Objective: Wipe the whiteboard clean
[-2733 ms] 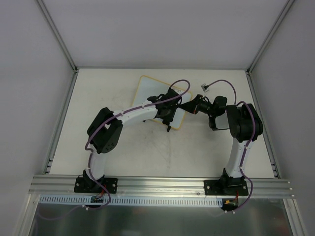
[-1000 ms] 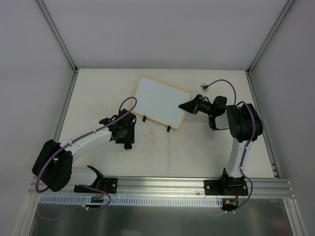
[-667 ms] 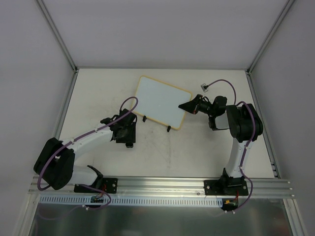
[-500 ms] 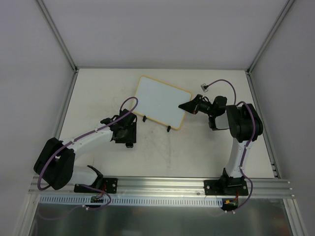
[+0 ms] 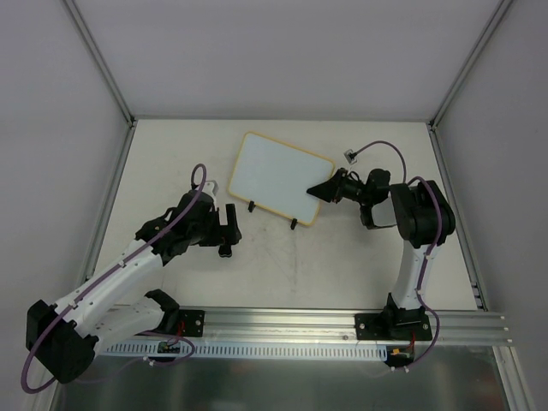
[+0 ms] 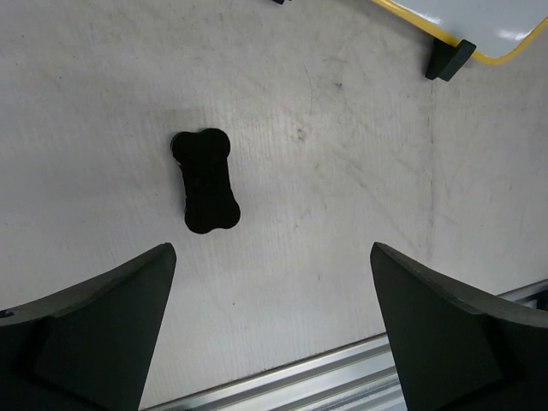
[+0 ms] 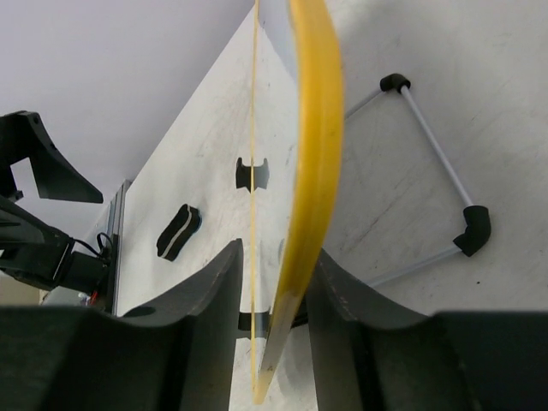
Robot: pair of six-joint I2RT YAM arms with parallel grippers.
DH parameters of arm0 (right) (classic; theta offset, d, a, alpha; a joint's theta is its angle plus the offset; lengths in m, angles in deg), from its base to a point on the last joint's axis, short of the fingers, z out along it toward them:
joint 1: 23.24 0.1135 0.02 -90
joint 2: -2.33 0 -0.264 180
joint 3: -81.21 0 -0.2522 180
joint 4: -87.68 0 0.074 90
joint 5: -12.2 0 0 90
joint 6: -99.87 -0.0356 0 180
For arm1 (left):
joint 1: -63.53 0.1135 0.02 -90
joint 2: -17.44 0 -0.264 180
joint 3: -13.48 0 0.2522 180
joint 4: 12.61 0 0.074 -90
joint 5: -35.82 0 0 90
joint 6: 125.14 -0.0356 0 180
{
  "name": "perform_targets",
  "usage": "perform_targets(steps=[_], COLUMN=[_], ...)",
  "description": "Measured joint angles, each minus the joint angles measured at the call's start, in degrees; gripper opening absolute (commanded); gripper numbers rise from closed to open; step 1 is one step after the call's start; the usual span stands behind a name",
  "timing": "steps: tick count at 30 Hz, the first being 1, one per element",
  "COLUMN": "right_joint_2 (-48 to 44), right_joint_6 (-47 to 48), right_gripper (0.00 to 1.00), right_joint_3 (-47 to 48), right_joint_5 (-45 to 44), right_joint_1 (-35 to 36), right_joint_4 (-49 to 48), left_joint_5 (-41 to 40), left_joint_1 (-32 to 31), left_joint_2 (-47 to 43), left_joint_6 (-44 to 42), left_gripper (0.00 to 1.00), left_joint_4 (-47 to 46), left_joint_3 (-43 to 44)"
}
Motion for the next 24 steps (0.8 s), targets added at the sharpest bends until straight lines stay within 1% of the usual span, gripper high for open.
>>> perform_targets(steps=[6, 9, 15, 18, 21, 24], right_joint_2=[0.11, 0.13, 0.11, 0.04, -0.79, -2.80], right_joint_6=[1.25, 1.49, 1.84, 1.90, 2.01, 2.01], right_gripper=[0.36, 0.41, 0.44, 0.48, 0.50, 0.55], right_joint_3=[-0.31, -0.31, -0.96, -1.95, -3.34, -4.28], right_joint_5=[0.04, 0.02, -0.04, -0.20, -0.35, -0.46], right_joint_1=[0.61, 0.61, 0.44, 0.09, -0.31, -0.55], right_joint_4=[0.68, 0.70, 0.74, 0.83, 1.36, 1.92], left_joint_5=[0.13, 0.13, 0.13, 0.17, 0.39, 0.63], left_joint_1=[0.00, 0.00, 0.00, 0.00, 0.00, 0.00], left_joint_2=[1.36, 1.33, 1.33, 1.29, 0.98, 0.24], left_joint_6=[0.02, 0.02, 0.02, 0.00, 0.02, 0.00], left_gripper=[0.98, 0.99, 0.99, 0.99, 0.99, 0.99], left_joint_4=[2.32, 2.73, 2.84, 3.15, 3.61, 3.63], left_joint_3=[0.02, 0.02, 0.02, 0.02, 0.02, 0.02])
